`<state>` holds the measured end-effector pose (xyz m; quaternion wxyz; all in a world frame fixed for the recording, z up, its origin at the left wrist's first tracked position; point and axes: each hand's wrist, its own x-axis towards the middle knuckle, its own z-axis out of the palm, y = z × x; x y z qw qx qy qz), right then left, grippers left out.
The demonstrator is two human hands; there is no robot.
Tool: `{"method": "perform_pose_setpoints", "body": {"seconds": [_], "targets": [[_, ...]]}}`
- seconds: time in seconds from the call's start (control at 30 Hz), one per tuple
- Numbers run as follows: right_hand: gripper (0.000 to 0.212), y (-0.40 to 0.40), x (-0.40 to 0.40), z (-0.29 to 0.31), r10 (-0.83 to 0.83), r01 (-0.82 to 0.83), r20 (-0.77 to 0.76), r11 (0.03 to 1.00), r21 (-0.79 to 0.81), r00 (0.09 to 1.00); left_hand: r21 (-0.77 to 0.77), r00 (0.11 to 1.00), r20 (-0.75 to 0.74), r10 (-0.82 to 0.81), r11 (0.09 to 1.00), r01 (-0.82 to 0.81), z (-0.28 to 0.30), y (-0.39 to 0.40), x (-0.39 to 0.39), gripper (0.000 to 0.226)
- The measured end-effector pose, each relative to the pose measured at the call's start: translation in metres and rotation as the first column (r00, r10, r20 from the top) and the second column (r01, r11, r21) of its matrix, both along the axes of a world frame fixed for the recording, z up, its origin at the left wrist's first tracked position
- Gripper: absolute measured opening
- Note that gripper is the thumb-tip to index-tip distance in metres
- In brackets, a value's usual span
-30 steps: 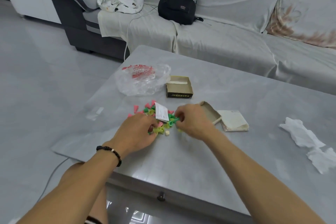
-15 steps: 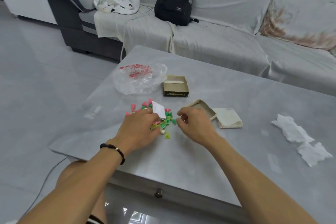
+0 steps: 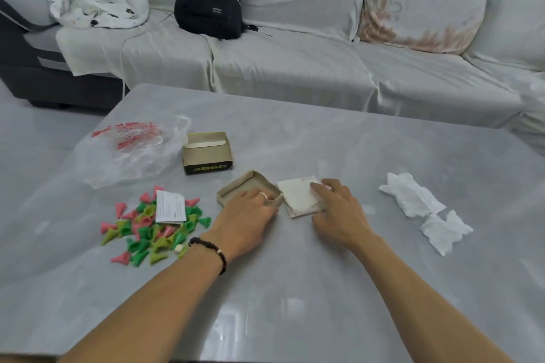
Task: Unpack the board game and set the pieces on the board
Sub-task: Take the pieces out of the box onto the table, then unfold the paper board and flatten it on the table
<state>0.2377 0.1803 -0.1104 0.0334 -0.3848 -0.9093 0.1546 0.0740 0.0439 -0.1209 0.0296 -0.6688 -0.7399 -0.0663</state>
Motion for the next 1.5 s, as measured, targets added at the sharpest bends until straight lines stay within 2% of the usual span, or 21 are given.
{"method": "perform_pose_setpoints", "body": {"seconds": [0.07, 0.17, 0.23, 0.3, 0.37, 0.43, 0.5, 0.57, 0.63, 0.7, 0.73, 0.8, 0.87, 0.93, 1.03, 1.07, 1.13, 1.2, 1.23, 1.37, 1.5], "targets": [[0.051, 0.008, -0.007, -0.007, 0.046, -0.046, 0.028, 0.999, 0.018, 0.999, -0.030, 1.000, -0.005, 0.019, 0.999, -0.019, -0.004, 0.006, -0.013, 0.063], [0.028, 0.015, -0.013, -0.012, 0.052, -0.050, -0.043, 0.998, 0.045, 0.998, -0.055, 0.997, -0.018, 0.070, 0.996, -0.071, -0.006, 0.015, -0.028, 0.067], [0.022, 0.019, -0.012, -0.012, 0.018, -0.019, -0.096, 1.000, -0.011, 0.995, 0.012, 0.996, -0.005, 0.089, 0.996, -0.089, -0.003, 0.019, -0.030, 0.059], [0.015, 0.021, -0.008, -0.008, -0.044, 0.030, -0.160, 0.996, -0.090, 0.986, 0.162, 0.998, 0.008, 0.066, 0.985, -0.067, 0.001, 0.024, -0.023, 0.042], [0.015, 0.022, -0.002, -0.003, -0.073, 0.035, -0.251, 0.988, -0.153, 0.965, 0.293, 0.998, 0.063, 0.021, 0.955, -0.039, 0.004, 0.030, -0.008, 0.038], [0.019, 0.018, 0.006, 0.008, -0.084, 0.002, -0.327, 0.970, -0.242, 0.941, 0.269, 0.989, 0.147, -0.014, 0.963, -0.026, 0.008, 0.036, 0.009, 0.049], [0.019, 0.014, 0.015, 0.019, -0.088, -0.043, -0.378, 0.945, -0.325, 0.922, 0.203, 0.964, 0.267, -0.001, 0.978, -0.055, 0.014, 0.043, 0.022, 0.046], [0.017, 0.017, 0.025, 0.027, -0.153, -0.044, -0.453, 0.917, -0.396, 0.879, 0.182, 0.870, 0.492, 0.016, 0.976, -0.121, 0.024, 0.044, 0.032, 0.027], [0.016, 0.020, 0.032, 0.035, -0.288, 0.010, -0.525, 0.882, -0.470, 0.801, 0.150, 0.699, 0.713, 0.044, 0.965, -0.214, 0.034, 0.044, 0.040, 0.009], [0.009, 0.019, 0.038, 0.041, -0.403, 0.086, -0.571, 0.862, -0.500, 0.715, 0.081, 0.544, 0.834, 0.088, 0.957, -0.280, 0.041, 0.043, 0.048, 0.003], [0.008, 0.016, 0.039, 0.041, -0.436, 0.151, -0.577, 0.867, -0.474, 0.691, 0.064, 0.495, 0.862, 0.110, 0.945, -0.321, 0.043, 0.042, 0.052, 0.006], [0.023, 0.006, 0.042, 0.037, -0.440, 0.325, -0.579, 0.898, -0.298, 0.686, 0.050, 0.427, 0.889, 0.164, 0.893, -0.447, 0.042, 0.040, 0.058, 0.011], [0.020, -0.008, 0.040, 0.035, -0.369, 0.352, -0.594, 0.924, -0.150, 0.715, 0.039, 0.380, 0.903, 0.202, 0.841, -0.540, 0.040, 0.037, 0.062, 0.017], [0.020, -0.019, 0.036, 0.036, -0.338, 0.233, -0.548, 0.939, -0.255, 0.765, 0.044, 0.367, 0.911, 0.189, 0.839, -0.543, 0.039, 0.034, 0.068, 0.025], [0.044, -0.030, 0.032, 0.041, -0.377, 0.077, -0.459, 0.833, -0.548, 0.805, 0.086, 0.432, 0.895, 0.107, 0.911, -0.404, 0.043, 0.025, 0.075, 0.026], [0.042, -0.032, 0.031, 0.042, -0.387, 0.061, -0.460, 0.814, -0.578, 0.799, 0.090, 0.437, 0.896, 0.076, 0.934, -0.347, 0.045, 0.021, 0.076, 0.021], [0.030, -0.033, 0.032, 0.041, -0.431, 0.052, -0.509, 0.798, -0.600, 0.745, 0.074, 0.372, 0.928, 0.032, 0.961, -0.267, 0.047, 0.015, 0.074, 0.009], [0.025, -0.032, 0.033, 0.043, -0.501, 0.049, -0.529, 0.756, -0.653, 0.685, 0.049, 0.299, 0.954, 0.026, 0.969, -0.242, 0.049, 0.010, 0.070, 0.003], [0.024, -0.032, 0.033, 0.044, -0.530, 0.039, -0.526, 0.729, -0.684, 0.666, 0.046, 0.290, 0.957, 0.025, 0.971, -0.236, 0.049, 0.008, 0.067, 0.001], [0.022, -0.032, 0.038, 0.045, -0.616, 0.022, -0.499, 0.642, -0.766, 0.610, 0.043, 0.314, 0.947, 0.064, 0.946, -0.322, 0.047, 0.006, 0.062, 0.006], [0.019, -0.020, 0.054, 0.043, -0.704, 0.056, -0.433, 0.556, -0.829, 0.563, -0.023, 0.274, 0.948, 0.163, 0.893, -0.449, 0.042, 0.009, 0.058, 0.011]]}}
